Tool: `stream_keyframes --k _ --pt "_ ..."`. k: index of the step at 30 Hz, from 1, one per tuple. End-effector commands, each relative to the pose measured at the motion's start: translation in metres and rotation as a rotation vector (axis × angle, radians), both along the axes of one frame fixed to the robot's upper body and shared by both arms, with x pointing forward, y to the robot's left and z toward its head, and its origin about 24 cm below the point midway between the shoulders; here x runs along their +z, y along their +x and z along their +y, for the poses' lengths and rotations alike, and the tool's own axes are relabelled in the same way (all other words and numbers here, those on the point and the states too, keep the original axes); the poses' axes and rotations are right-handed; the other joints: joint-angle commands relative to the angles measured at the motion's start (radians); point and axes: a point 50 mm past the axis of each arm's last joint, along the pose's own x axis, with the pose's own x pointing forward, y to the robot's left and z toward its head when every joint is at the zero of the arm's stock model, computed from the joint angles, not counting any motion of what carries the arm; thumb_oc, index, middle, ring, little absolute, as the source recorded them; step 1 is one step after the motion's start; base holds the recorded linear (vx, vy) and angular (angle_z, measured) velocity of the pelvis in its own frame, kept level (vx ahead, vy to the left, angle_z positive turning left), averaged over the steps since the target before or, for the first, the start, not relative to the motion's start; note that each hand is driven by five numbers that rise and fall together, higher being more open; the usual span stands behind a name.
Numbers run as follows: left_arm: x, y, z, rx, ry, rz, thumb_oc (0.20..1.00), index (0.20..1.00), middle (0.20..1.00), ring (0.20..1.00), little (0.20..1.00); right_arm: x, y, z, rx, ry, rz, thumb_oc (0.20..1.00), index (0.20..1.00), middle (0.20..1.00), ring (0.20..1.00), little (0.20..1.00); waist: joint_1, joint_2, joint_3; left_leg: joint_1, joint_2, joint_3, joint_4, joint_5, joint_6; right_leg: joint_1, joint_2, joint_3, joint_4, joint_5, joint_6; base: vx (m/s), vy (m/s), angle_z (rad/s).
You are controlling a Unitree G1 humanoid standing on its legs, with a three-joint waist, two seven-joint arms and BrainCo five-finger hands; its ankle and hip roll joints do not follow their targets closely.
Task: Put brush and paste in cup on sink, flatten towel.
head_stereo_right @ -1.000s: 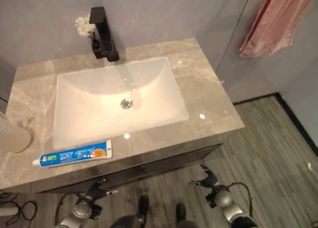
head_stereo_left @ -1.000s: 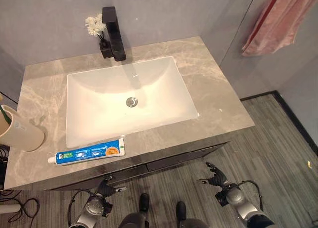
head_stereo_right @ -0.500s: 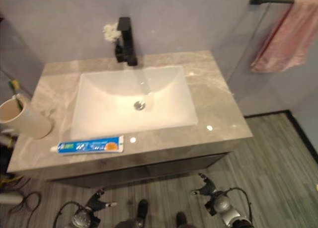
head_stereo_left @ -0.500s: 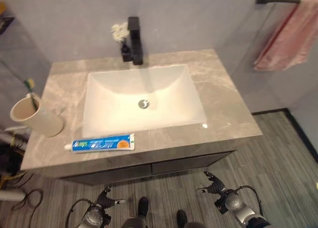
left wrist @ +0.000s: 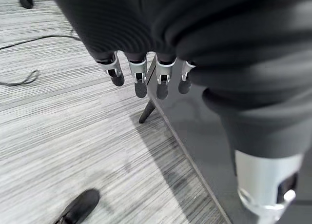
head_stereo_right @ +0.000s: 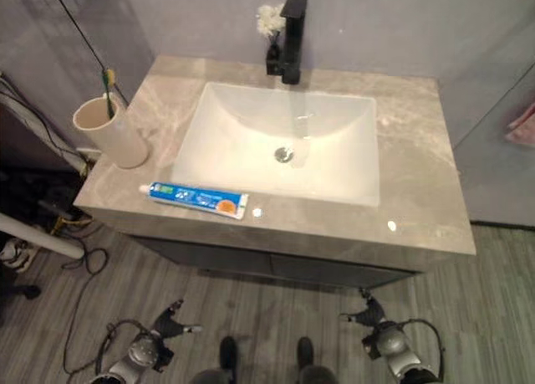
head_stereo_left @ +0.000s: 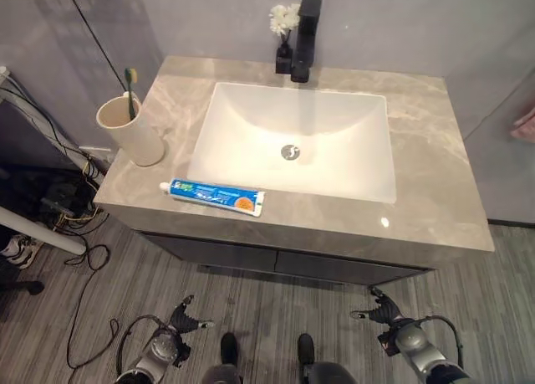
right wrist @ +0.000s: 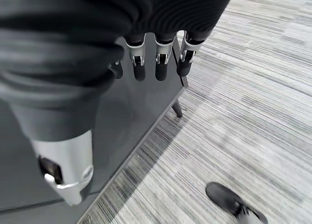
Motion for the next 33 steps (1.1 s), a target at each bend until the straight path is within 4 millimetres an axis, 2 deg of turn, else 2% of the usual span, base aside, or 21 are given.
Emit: stream_keyframes --k 1,3,4,5,6,7,8,10,11,13,16,17,19,23,24,25,27,28,30,31,33 --pt "0.011 0.003 0.017 -0.075 0.085 -0.041 1.000 1.000 1.000 1.000 1.000 0.004 0.004 -0.001 -0.010 -0.007 -0.042 1.000 1.000 1.000 1.000 1.000 0.025 -0.006 -0.028 -0.144 -0.029 -0.003 0.151 -0.020 0.031 -0.025 -0.097 0.084 0.149 0.026 0.104 0.00 0.193 -0.17" --pt "0.019 0.005 0.025 -0.084 0.108 -0.073 1.000 1.000 1.000 1.000 1.000 0.010 0.014 -0.002 -0.021 -0.015 -0.078 1.000 1.000 1.000 1.000 1.000 0.031 0.000 -0.017 -0.116 -0.034 0.012 0.132 -0.019 0.042 -0.067 -0.092 0.083 0.216 0.075 0.099 -0.01 0.191 -0.31" --pt "0.022 0.004 0.030 -0.072 0.117 -0.082 1.000 1.000 1.000 1.000 1.000 0.013 0.018 -0.002 -0.023 -0.016 -0.098 1.000 1.000 1.000 1.000 1.000 0.035 0.005 -0.009 -0.102 -0.030 0.021 0.121 -0.017 0.043 -0.085 -0.078 0.067 0.245 0.067 0.097 0.05 0.272 -0.26" --pt "0.024 0.002 0.037 -0.066 0.122 -0.082 1.000 1.000 1.000 1.000 1.000 0.013 0.018 -0.006 -0.050 -0.016 -0.103 1.000 1.000 1.000 1.000 1.000 0.019 0.011 -0.005 -0.072 -0.052 -0.001 0.090 -0.011 0.050 -0.115 0.043 0.123 0.238 0.001 0.081 0.08 0.237 -0.34" --pt "0.027 0.004 0.039 -0.068 0.133 -0.091 1.000 1.000 1.000 1.000 1.000 0.012 0.015 -0.009 -0.069 -0.020 -0.095 1.000 1.000 1.000 1.000 1.000 0.023 0.009 -0.006 -0.067 -0.056 -0.002 0.081 -0.007 0.051 -0.129 0.059 0.118 0.214 0.000 0.078 0.08 0.158 -0.43" --pt "0.027 0.004 0.040 -0.069 0.133 -0.091 1.000 1.000 1.000 1.000 1.000 0.012 0.015 -0.009 -0.069 -0.020 -0.095 1.000 1.000 1.000 1.000 1.000 0.023 0.009 -0.005 -0.065 -0.056 -0.002 0.079 -0.007 0.050 -0.127 0.059 0.118 0.213 0.000 0.077 0.08 0.046 -0.12" --pt "0.036 0.010 0.041 -0.131 0.175 -0.130 1.000 1.000 1.000 1.000 1.000 0.009 0.014 -0.014 -0.112 -0.032 -0.076 1.000 1.000 1.000 1.000 1.000 0.044 0.000 -0.001 -0.048 -0.058 0.020 0.073 -0.021 0.046 -0.155 0.023 0.011 0.085 0.051 0.075 0.07 0.003 0.17" --pt "0.045 0.018 0.040 -0.194 0.197 -0.163 1.000 1.000 1.000 1.000 1.000 0.004 0.009 -0.018 -0.135 -0.043 -0.037 1.000 1.000 1.000 1.000 1.000 0.041 0.006 0.007 -0.046 -0.053 0.005 0.085 -0.030 0.043 -0.142 0.014 0.031 0.063 0.060 0.081 0.06 -0.017 0.09" --pt "0.052 0.022 0.037 -0.323 0.250 -0.176 1.000 1.000 1.000 1.000 1.000 -0.005 -0.007 -0.028 -0.154 -0.099 0.051 1.000 1.000 1.000 1.000 1.000 0.051 0.010 0.008 -0.034 -0.057 -0.010 0.085 -0.040 0.047 -0.122 0.025 0.085 0.041 0.066 0.088 0.03 -0.021 -0.11" --pt "0.058 0.024 0.036 -0.375 0.266 -0.198 1.000 1.000 1.000 1.000 1.000 -0.006 -0.011 -0.035 -0.160 -0.125 0.073 1.000 1.000 1.000 1.000 1.000 0.067 0.012 0.002 -0.033 -0.059 -0.007 0.078 -0.036 0.043 -0.118 0.014 0.065 0.020 0.081 0.091 0.06 -0.035 0.19" --pt "0.086 0.018 0.038 -0.528 0.273 -0.274 1.000 1.000 1.000 1.000 1.000 -0.007 -0.029 -0.056 -0.241 -0.186 0.143 1.000 1.000 1.000 1.000 1.000 0.092 0.027 -0.010 -0.027 -0.066 -0.013 0.063 -0.034 0.037 -0.090 -0.002 0.033 -0.013 0.105 0.097 0.06 -0.020 0.32" --pt "0.088 0.017 0.039 -0.527 0.274 -0.272 1.000 1.000 1.000 1.000 1.000 -0.008 -0.029 -0.055 -0.239 -0.184 0.144 1.000 1.000 1.000 1.000 1.000 0.090 0.024 -0.011 -0.025 -0.066 -0.014 0.061 -0.033 0.037 -0.088 -0.002 0.032 -0.015 0.106 0.097 0.10 -0.013 0.25" --pt "0.130 0.002 0.043 -0.798 0.367 -0.307 1.000 1.000 1.000 1.000 1.000 -0.015 -0.049 -0.057 -0.162 -0.258 0.250 1.000 1.000 1.000 1.000 1.000 0.111 0.051 -0.021 -0.017 -0.069 -0.028 0.021 -0.019 0.028 -0.072 -0.013 0.004 -0.039 0.101 0.104 0.11 -0.012 0.21" --pt "0.163 -0.003 0.049 -0.894 0.439 -0.338 1.000 1.000 1.000 1.000 1.000 -0.019 -0.059 -0.057 -0.113 -0.282 0.297 1.000 1.000 1.000 1.000 1.000 0.129 0.069 -0.031 -0.020 -0.070 -0.037 -0.001 -0.007 0.021 -0.072 -0.023 -0.018 -0.039 0.097 0.110 0.03 -0.001 0.16" --pt "0.192 -0.001 0.052 -0.921 0.509 -0.401 1.000 1.000 1.000 1.000 1.000 -0.022 -0.063 -0.055 -0.129 -0.259 0.307 1.000 1.000 1.000 1.000 1.000 0.144 0.079 -0.039 -0.025 -0.074 -0.046 -0.007 0.008 0.020 -0.074 -0.029 -0.027 -0.039 0.103 0.112 0.07 0.009 0.19" --pt "0.204 0.001 0.056 -0.913 0.544 -0.436 1.000 1.000 1.000 1.000 1.000 -0.024 -0.065 -0.051 -0.117 -0.249 0.307 1.000 1.000 1.000 1.000 1.000 0.146 0.082 -0.045 -0.018 -0.075 -0.052 -0.014 0.003 0.019 -0.068 -0.031 -0.029 -0.039 0.096 0.114 0.05 0.008 0.17" --pt "0.206 -0.002 0.057 -0.908 0.548 -0.433 1.000 1.000 1.000 1.000 1.000 -0.024 -0.064 -0.049 -0.111 -0.247 0.307 1.000 1.000 1.000 1.000 1.000 0.140 0.078 -0.044 -0.016 -0.075 -0.052 -0.016 0.004 0.019 -0.067 -0.032 -0.030 -0.039 0.095 0.115 0.04 0.010 0.19" --pt "0.229 0.002 0.058 -0.899 0.605 -0.515 1.000 1.000 1.000 1.000 1.000 -0.026 -0.068 -0.047 -0.107 -0.238 0.318 1.000 1.000 1.000 1.000 1.000 0.154 0.088 -0.053 -0.011 -0.078 -0.059 -0.028 0.010 0.019 -0.061 -0.038 -0.038 -0.039 0.094 0.118 0.04 0.025 0.26" --pt "0.254 0.005 0.060 -0.866 0.659 -0.619 1.000 1.000 1.000 1.000 1.000 -0.028 -0.070 -0.043 -0.092 -0.226 0.327 1.000 1.000 1.000 1.000 1.000 0.159 0.095 -0.061 -0.009 -0.082 -0.065 -0.032 0.013 0.017 -0.056 -0.046 -0.043 -0.039 0.095 0.121 0.05 0.031 0.14" --pt "0.278 0.008 0.066 -0.775 0.699 -0.739 1.000 1.000 1.000 1.000 1.000 -0.032 -0.072 -0.038 -0.086 -0.210 0.343 1.000 1.000 1.000 1.000 1.000 0.163 0.098 -0.071 -0.009 -0.085 -0.072 -0.036 0.016 0.015 -0.052 -0.055 -0.053 -0.039 0.093 0.124 0.04 0.021 0.14" --pt "0.290 0.009 0.068 -0.700 0.687 -0.828 1.000 1.000 1.000 1.000 1.000 -0.033 -0.068 -0.032 -0.099 -0.187 0.332 1.000 1.000 1.000 1.000 1.000 0.157 0.095 -0.073 -0.011 -0.087 -0.077 -0.037 0.017 0.014 -0.051 -0.058 -0.060 -0.039 0.094 0.124 0.02 0.013 0.22"
